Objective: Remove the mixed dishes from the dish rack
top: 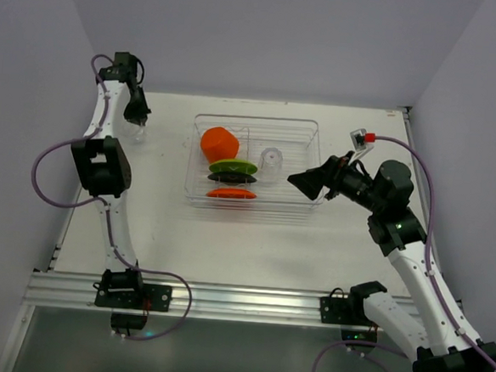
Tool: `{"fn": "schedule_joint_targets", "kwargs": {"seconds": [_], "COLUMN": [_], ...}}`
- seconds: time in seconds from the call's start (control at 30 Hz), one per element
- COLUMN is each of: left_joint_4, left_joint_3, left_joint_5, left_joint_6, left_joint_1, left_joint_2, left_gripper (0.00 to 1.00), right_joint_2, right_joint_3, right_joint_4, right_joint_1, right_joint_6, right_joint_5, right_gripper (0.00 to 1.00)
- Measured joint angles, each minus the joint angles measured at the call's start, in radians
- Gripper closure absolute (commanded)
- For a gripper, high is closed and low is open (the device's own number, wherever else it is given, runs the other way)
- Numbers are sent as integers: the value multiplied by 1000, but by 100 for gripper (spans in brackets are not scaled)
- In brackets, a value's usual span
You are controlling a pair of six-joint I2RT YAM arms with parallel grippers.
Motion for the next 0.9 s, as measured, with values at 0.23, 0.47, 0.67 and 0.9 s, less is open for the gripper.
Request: {"fn": "schedule_joint_targets", "kwargs": {"seconds": [0.23,0.47,0.67,0.9], "left_joint_4": [-49,-63,-63,-63], "left_joint_3": [10,10,10,4], "left_joint_5": [-74,-83,-80,-80], "left_joint_6": [20,26,30,43], "left_joint_1": [-43,-60,-60,-60], "left_joint_2": [47,80,80,80], "left_gripper": [100,100,89,77], "right_joint_2": [0,0,0,0], "right_joint_3": [0,0,0,0], "right_joint_4": [-2,-2,-2,-4], "right_joint_1": [0,0,0,0], "right_joint_6": [-5,-8,-8,-11], "right_joint_5": [-1,-1,-2,-2], "right_gripper": [1,1,1,1]}}
